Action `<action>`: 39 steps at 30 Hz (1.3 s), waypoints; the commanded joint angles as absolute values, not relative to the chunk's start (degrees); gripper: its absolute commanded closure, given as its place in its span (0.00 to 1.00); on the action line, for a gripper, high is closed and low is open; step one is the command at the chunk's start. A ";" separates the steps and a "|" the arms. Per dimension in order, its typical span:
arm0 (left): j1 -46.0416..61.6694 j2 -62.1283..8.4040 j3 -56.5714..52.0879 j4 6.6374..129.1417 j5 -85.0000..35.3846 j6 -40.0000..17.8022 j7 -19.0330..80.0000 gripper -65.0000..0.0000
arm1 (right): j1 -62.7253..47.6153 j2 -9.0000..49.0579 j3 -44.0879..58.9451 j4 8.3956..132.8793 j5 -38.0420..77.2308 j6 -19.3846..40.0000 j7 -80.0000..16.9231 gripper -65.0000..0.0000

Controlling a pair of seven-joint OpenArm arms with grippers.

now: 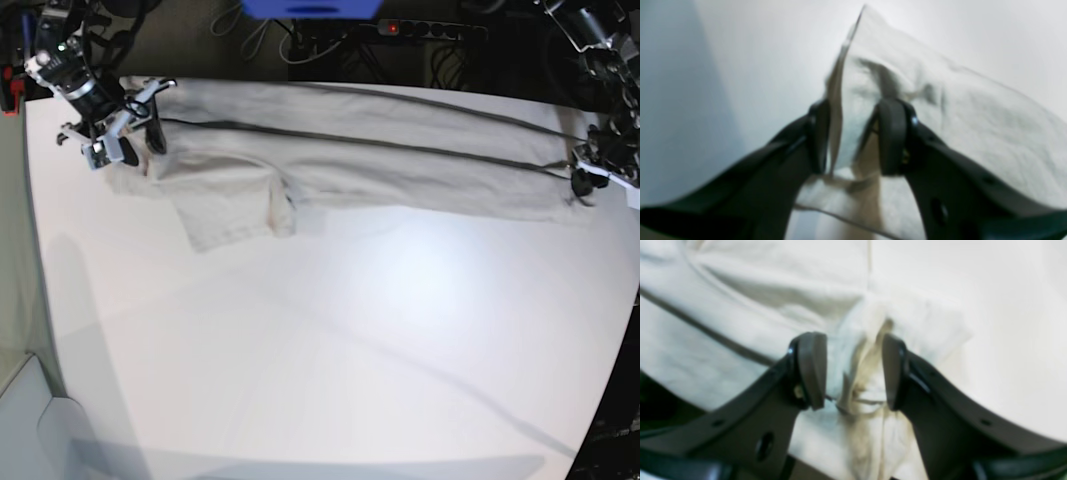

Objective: Layout the t-shirt on the table in an organized manner, then fold the t-shirt properly
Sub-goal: 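Release the right gripper and regrasp the folded shirt end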

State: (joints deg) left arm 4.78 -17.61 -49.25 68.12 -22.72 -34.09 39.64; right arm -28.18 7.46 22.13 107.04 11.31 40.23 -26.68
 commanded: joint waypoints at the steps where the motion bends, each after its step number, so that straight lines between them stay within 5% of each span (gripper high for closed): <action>1: 4.18 -18.86 -49.54 68.97 -23.69 -34.15 38.46 0.64 | -28.35 7.96 22.55 108.62 12.18 40.00 -25.45 0.57; 11: 4.35 -19.21 -49.54 68.97 -23.96 -34.15 39.08 0.63 | -23.60 11.12 23.87 109.14 12.26 40.00 -35.30 0.57; 22: 4.09 -19.03 -49.54 69.32 -24.04 -34.15 42.77 0.63 | 0.57 11.30 14.11 100.79 12.09 40.00 -56.75 0.57; 39: 4.00 -19.21 -49.54 69.14 -24.04 -34.15 43.03 0.63 | 7.69 9.63 2.59 83.65 12.09 40.00 -47.96 0.57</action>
